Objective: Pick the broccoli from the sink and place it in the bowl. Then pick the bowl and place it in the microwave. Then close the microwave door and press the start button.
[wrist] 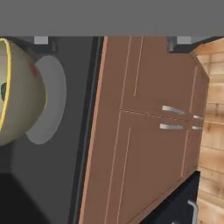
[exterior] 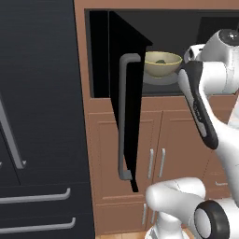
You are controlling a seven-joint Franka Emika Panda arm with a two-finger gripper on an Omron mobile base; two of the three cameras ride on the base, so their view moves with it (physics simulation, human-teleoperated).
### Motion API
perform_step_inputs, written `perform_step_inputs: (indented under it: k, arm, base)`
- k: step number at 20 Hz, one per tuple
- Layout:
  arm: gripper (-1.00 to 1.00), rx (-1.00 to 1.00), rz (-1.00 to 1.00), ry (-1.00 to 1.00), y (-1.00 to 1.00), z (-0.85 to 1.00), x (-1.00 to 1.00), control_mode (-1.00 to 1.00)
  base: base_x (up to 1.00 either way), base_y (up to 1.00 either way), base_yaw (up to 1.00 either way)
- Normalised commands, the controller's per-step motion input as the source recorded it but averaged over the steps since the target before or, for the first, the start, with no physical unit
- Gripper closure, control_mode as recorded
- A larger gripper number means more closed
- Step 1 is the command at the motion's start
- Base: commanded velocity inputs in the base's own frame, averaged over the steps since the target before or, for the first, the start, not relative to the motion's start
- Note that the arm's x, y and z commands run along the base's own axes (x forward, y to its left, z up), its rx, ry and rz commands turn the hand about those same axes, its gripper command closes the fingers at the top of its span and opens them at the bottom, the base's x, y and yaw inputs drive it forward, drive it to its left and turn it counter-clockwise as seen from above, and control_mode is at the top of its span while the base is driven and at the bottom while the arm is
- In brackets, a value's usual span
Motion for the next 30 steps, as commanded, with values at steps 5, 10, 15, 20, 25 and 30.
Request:
perform_step_inputs:
  k: [5, 10, 15, 20, 25, 30]
  arm:
    - [-1.00, 0.26, 0.08, -0.04, 0.00, 0.58, -1.00, -1.00]
    - [-1.00, 0.22, 0.18, -0.06, 0.01, 0.20, -1.00, -1.00]
    - [-1.00, 0.08, 0.33, -0.20, 0.17, 0.06, -1.00, -1.00]
    - [-1.00, -0.01, 0.26, -0.39, 0.64, 0.07, -1.00, -1.00]
    - [-1.00, -0.01, 0.15, -0.28, 0.69, 0.78, -1.00, -1.00]
    - [-1.00, 0.01, 0.38, -0.03, 0.46, 0.64, -0.96, -1.00]
  base:
    - [0.00, 0.00, 0.00]
    - [0.00, 0.00, 0.00]
    - [0.00, 0.00, 0.00]
    - [0.00, 0.00, 0.00]
    - [0.00, 0.00, 0.00]
    - [0.00, 0.00, 0.00]
